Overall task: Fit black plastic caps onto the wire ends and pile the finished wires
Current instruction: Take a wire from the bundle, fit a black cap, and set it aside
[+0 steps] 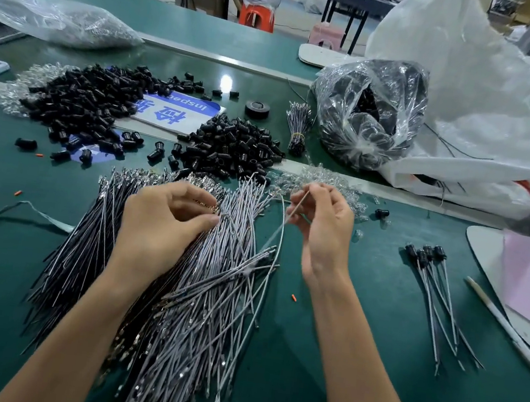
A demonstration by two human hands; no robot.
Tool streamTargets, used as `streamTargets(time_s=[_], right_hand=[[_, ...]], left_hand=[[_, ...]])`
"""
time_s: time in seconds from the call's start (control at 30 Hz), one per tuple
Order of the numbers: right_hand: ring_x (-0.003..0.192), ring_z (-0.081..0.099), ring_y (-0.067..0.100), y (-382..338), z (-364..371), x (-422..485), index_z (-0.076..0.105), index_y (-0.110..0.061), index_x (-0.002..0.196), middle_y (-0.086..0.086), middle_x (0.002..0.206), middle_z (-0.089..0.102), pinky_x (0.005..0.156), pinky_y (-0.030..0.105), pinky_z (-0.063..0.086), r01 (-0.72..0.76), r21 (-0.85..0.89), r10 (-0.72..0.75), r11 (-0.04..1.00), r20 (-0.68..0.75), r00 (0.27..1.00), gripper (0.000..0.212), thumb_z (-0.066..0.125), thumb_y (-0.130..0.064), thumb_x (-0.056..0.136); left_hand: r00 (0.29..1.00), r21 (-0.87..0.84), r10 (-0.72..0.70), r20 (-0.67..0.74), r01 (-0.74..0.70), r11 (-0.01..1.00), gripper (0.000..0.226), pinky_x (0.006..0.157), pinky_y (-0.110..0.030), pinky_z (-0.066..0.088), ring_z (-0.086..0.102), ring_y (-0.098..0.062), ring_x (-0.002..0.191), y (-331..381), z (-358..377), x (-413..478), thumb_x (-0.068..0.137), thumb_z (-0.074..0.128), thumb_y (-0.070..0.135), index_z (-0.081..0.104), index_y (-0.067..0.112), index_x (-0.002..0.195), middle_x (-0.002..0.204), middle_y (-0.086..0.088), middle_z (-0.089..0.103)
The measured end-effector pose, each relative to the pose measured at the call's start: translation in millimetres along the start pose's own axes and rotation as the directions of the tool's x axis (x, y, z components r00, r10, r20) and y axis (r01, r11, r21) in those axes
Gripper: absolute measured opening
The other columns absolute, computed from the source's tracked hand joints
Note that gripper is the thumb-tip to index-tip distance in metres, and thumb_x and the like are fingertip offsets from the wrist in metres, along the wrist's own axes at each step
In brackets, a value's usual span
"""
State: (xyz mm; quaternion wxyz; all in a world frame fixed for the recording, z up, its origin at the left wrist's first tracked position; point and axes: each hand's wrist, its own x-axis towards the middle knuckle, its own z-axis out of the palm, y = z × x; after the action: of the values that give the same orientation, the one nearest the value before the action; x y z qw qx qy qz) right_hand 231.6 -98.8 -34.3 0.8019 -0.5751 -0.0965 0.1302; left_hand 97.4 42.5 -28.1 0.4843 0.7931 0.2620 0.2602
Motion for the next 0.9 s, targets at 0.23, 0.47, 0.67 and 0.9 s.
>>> streamTargets(time_s=[0.23, 0.47, 0.67, 0.9], right_hand=[[0.061, 0.062, 0.017, -6.1, 9.5, -19.9, 0.068, -0.008, 0.089, 0.006, 0.073, 0.069, 0.052, 0.023, 0.051, 0.04, -0.096, -0.017, 0.995, 0.224, 0.974, 0.007, 0.063, -0.011, 0.093], [0.065, 0.063, 0.018, -21.3, -2.1, -16.9, 0.073, -0.009, 0.086, 0.013, 0.075, 0.071, 0.055, 0.024, 0.05, 0.255, -0.229, -0.214, 0.939, 0.192, 0.958, 0.008, 0.066, -0.012, 0.091], [0.06, 0.058, 0.007, -24.2, -35.9, -2.8, 0.076, -0.017, 0.082, -0.006, 0.067, 0.069, 0.058, 0.026, 0.047, 0.284, -0.495, -0.213, 0.821, 0.196, 0.957, 0.007, 0.072, -0.015, 0.087], [0.064, 0.065, 0.021, -13.1, -37.6, -2.4, 0.068, -0.029, 0.076, -0.007, 0.07, 0.068, 0.062, 0.041, 0.056, 0.298, -0.601, -0.24, 0.742, 0.177, 0.955, 0.019, 0.071, -0.014, 0.088]], left_hand=[[0.996, -0.346, -0.036, 0.08, 0.062, 0.936, 0.022, 0.059, -0.018, 0.055, 0.072, -0.011, 0.072, 25.4, 2.9, 14.6, 0.074, 0.079, 0.006, 0.075, 0.02, 0.091, 0.08, 0.004, 0.076], [0.956, -0.636, -0.095, 0.278, 0.258, 0.728, 0.01, 0.057, -0.022, 0.056, 0.071, -0.012, 0.064, 53.0, 50.5, 23.6, 0.076, 0.073, 0.001, 0.073, 0.011, 0.076, 0.071, -0.003, 0.074], [0.867, -0.678, -0.162, 0.471, 0.474, 0.563, 0.016, 0.06, -0.023, 0.058, 0.072, -0.016, 0.068, 43.6, 78.9, 25.7, 0.061, 0.074, 0.005, 0.07, 0.004, 0.077, 0.074, -0.009, 0.074], [0.804, -0.7, -0.207, 0.558, 0.59, 0.403, 0.018, 0.062, -0.023, 0.058, 0.074, -0.019, 0.07, 32.1, 89.6, 23.9, 0.062, 0.072, 0.001, 0.069, 0.001, 0.079, 0.078, -0.014, 0.074]])
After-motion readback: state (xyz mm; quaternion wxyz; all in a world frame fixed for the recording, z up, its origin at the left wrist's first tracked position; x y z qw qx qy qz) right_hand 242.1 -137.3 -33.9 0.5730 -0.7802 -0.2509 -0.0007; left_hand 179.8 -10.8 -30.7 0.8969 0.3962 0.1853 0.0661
